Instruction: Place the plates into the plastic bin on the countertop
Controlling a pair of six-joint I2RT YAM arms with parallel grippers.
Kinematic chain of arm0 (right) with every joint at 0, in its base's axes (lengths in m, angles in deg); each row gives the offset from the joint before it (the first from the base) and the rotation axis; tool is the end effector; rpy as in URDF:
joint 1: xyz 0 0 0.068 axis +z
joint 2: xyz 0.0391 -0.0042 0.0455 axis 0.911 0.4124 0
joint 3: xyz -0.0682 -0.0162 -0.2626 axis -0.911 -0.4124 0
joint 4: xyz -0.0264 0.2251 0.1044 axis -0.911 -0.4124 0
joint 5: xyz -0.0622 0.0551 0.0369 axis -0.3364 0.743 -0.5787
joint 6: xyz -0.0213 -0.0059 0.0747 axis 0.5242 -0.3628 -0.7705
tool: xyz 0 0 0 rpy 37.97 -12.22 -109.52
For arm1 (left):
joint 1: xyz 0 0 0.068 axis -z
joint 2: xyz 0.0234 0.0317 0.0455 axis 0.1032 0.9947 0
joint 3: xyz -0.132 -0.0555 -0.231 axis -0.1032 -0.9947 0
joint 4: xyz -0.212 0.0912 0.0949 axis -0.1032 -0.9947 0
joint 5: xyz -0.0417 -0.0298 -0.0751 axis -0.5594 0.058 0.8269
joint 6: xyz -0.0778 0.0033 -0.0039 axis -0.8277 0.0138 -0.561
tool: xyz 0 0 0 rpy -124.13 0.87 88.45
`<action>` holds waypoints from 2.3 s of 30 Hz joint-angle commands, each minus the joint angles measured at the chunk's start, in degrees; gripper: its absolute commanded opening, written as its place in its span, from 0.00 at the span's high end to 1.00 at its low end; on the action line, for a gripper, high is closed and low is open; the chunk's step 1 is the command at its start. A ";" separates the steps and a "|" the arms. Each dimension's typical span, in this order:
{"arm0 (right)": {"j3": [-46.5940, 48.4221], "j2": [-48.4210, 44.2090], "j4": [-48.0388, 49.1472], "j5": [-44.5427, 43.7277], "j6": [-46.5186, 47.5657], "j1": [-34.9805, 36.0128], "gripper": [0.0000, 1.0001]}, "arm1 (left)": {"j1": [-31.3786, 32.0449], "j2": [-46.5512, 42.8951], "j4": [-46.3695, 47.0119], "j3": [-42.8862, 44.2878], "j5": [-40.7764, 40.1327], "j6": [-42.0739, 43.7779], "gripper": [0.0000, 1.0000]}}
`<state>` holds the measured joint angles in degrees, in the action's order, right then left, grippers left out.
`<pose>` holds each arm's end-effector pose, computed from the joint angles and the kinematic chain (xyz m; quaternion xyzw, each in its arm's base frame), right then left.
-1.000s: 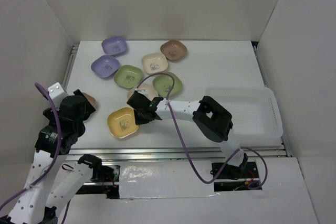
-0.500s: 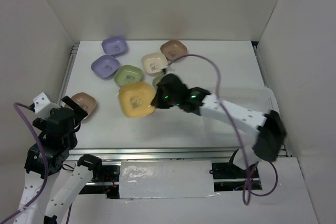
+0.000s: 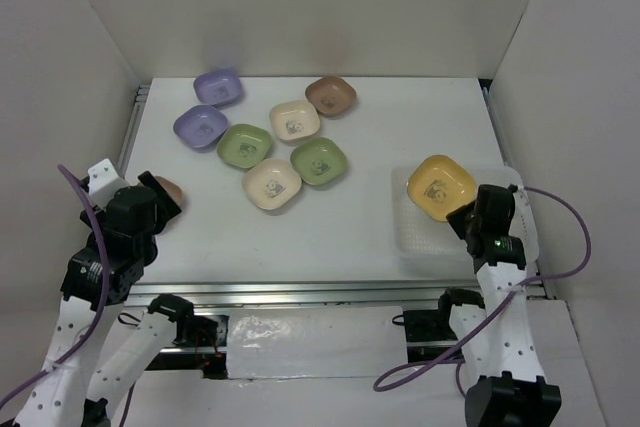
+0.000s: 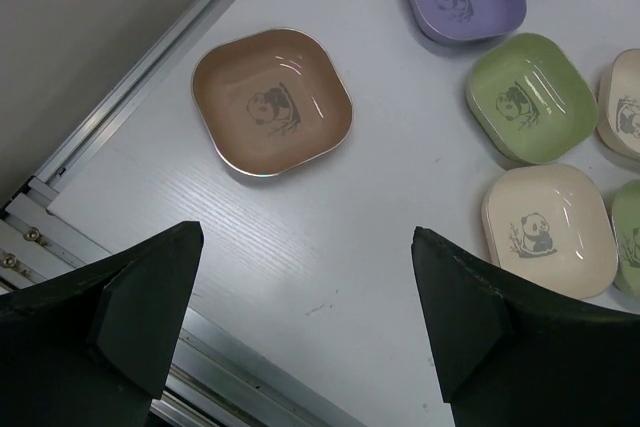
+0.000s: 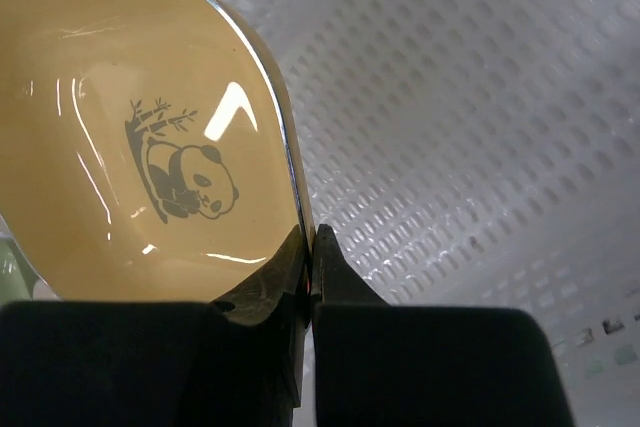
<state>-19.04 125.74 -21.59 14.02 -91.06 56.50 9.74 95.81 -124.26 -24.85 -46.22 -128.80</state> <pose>0.1542 -0.0309 0.2250 0.4320 0.8001 0.0897 0.4064 0.1112 0.0153 0.3399 -0.3482 0.7537 0.0579 0.5543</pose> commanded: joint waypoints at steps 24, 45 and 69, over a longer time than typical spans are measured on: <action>1.38 -4.02 0.72 -4.62 -16.62 11.67 0.00 | -11.76 21.54 -1.28 7.29 13.34 -5.61 0.01; 19.15 -1.65 0.96 7.14 8.07 32.17 0.00 | -39.30 50.44 10.32 -0.53 23.39 -19.31 0.03; 27.05 12.65 9.13 5.84 10.80 51.21 0.00 | -19.43 33.53 12.88 -4.84 17.51 -18.00 1.00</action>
<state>3.29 132.32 -18.37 21.10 -82.61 102.57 -20.49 138.52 -107.01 -31.56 -25.00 -150.02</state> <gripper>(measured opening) 0.997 0.092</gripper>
